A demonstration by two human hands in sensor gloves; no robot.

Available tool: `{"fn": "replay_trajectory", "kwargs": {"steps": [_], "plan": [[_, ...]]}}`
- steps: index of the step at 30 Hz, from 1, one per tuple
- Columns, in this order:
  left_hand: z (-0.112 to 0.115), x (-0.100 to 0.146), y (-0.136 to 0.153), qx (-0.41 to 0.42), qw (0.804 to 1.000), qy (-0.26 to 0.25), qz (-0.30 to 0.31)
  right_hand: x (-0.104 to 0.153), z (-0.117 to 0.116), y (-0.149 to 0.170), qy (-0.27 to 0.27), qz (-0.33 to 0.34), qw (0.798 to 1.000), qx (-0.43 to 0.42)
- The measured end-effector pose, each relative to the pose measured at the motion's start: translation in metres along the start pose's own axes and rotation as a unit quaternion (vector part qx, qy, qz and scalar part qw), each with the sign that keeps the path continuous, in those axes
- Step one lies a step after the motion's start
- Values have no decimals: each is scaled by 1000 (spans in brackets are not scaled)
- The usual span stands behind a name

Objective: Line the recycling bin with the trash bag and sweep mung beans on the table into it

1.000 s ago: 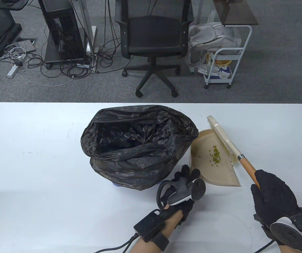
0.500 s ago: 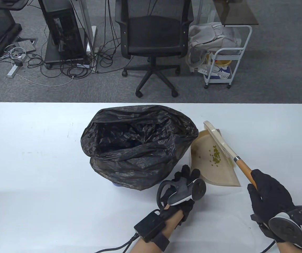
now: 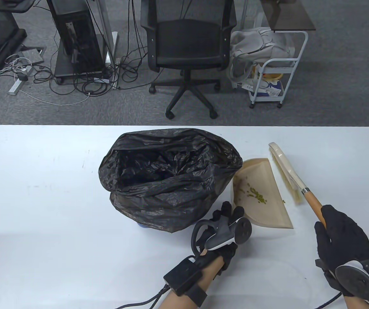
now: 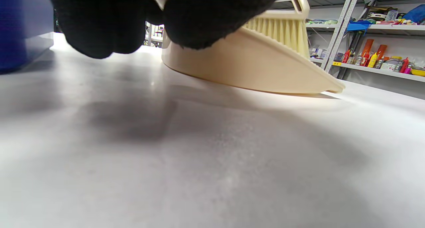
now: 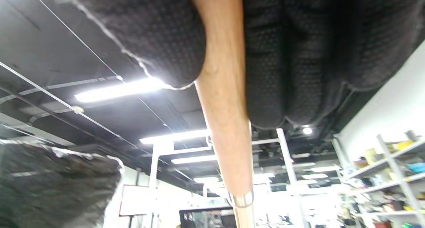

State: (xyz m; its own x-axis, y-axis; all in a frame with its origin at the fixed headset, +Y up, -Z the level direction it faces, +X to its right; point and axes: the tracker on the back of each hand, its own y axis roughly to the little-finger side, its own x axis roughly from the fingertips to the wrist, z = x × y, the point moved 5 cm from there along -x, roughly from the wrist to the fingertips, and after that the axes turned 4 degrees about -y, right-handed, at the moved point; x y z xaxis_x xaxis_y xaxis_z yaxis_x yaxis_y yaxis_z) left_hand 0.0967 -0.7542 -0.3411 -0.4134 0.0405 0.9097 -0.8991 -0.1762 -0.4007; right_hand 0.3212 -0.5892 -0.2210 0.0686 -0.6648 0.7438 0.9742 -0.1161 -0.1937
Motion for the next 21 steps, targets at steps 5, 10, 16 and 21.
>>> {"fn": "replay_trajectory", "kwargs": {"steps": [5, 10, 16, 21], "plan": [[0, 0, 0, -1, 1000, -1, 0, 0, -7, 2, -17, -10, 999, -34], [0, 0, 0, -1, 1000, -1, 0, 2, -7, -9, -13, 13, 998, -65], [0, 0, 1, -1, 1000, -1, 0, 3, 1, -14, 2, 29, 993, -117], [0, 0, 1, 1, 1000, 0, 0, 3, 10, -11, 22, 27, 995, -96]]}}
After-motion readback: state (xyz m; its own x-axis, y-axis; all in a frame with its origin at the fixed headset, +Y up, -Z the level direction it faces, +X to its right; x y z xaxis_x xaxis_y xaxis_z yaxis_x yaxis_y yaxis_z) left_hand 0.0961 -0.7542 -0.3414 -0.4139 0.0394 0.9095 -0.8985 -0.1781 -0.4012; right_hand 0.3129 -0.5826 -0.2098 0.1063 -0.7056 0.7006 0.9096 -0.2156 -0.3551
